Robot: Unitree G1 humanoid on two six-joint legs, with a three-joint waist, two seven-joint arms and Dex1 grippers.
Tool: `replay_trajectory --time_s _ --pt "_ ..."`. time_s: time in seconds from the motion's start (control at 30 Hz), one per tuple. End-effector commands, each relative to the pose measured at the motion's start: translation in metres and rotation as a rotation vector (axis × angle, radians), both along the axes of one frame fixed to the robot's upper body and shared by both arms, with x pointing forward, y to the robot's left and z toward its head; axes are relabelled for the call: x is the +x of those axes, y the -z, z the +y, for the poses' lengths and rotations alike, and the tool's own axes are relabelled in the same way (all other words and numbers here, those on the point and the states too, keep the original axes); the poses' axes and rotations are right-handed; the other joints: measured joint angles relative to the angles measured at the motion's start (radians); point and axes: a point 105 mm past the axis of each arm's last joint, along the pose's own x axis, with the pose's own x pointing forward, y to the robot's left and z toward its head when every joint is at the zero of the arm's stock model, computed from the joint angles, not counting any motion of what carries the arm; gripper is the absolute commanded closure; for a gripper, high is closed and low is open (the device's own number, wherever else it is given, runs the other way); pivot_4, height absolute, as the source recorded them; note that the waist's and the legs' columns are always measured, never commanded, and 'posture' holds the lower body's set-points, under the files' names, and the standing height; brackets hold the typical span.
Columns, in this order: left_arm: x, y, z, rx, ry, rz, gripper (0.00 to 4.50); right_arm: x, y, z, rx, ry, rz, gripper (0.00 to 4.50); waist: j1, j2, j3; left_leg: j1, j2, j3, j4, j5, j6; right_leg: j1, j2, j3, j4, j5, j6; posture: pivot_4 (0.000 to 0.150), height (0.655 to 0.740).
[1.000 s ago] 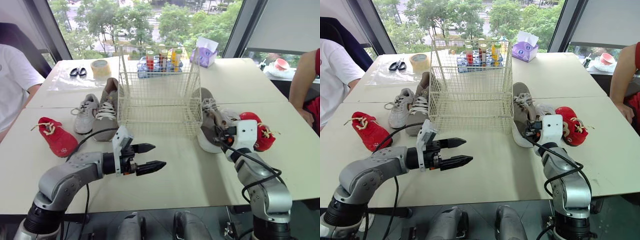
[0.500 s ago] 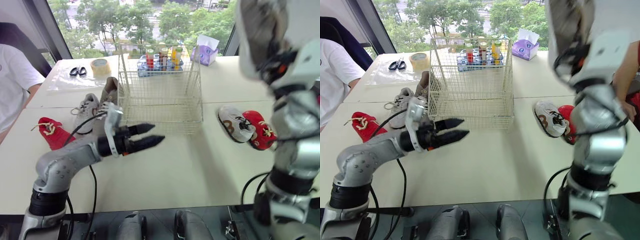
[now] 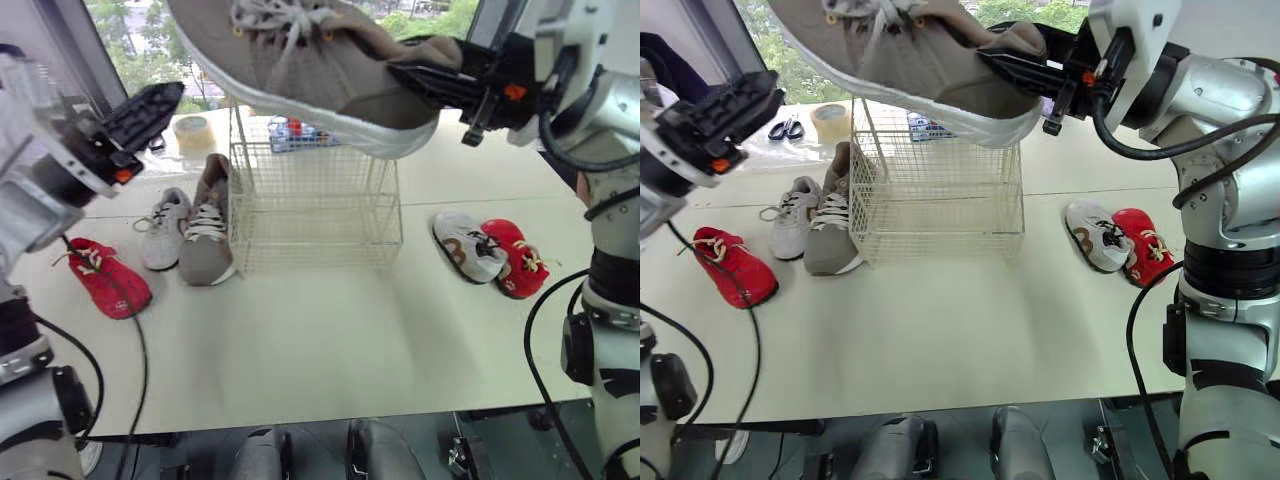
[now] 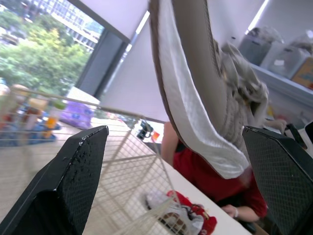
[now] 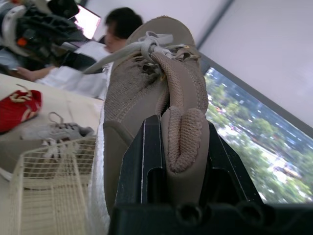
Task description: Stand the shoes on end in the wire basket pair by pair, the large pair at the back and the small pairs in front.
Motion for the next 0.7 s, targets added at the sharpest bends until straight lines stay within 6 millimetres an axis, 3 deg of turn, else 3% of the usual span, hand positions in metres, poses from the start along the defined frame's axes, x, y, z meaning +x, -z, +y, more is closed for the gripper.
replay_trajectory --time_s 0.03,0.17,0.37,0.67,0.7 --pt "-0.01 -0.018 0.017 -0.031 0.002 -0.046 0.0 -0.022 -0.016 0.006 -0.018 -0.084 -0.118 4.25 0.005 -0.001 0.0 0.0 0.0 0.001 0.0 0.0 0.0 0.001 0.0 0.0 -0.001 0.0 0.0 0.15 0.74" --pt "-0.01 -0.024 0.023 -0.006 0.006 -0.045 0.0 -0.024 -0.004 0.016 -0.087 -0.126 -0.127 4.25 0.008 -0.003 0.001 0.0 0.0 0.001 0.001 -0.001 0.001 0.001 -0.001 0.001 -0.001 0.0 0.0 0.15 0.74" --pt "-0.01 -0.035 0.016 0.04 0.103 -0.044 0.0 -0.023 0.009 0.022 -0.182 -0.132 -0.166 4.25 0.009 -0.003 0.001 0.0 0.0 0.002 0.0 0.002 -0.004 0.0 0.0 0.0 -0.001 0.0 0.0 0.15 0.74" --pt "-0.004 -0.026 0.01 0.175 0.199 0.003 0.0 -0.019 0.015 0.022 -0.224 -0.089 -0.248 4.25 0.004 -0.003 0.001 0.0 0.0 0.003 0.0 0.003 -0.005 -0.001 0.0 0.0 0.0 0.0 0.0 0.15 0.74" --pt "-0.004 -0.023 0.009 0.192 0.211 0.014 0.26 -0.019 0.015 0.022 -0.225 -0.083 -0.258 4.26 0.004 -0.003 0.001 0.0 0.0 0.003 0.0 0.003 -0.005 -0.001 0.0 0.0 0.0 0.0 0.0 0.15 0.74"
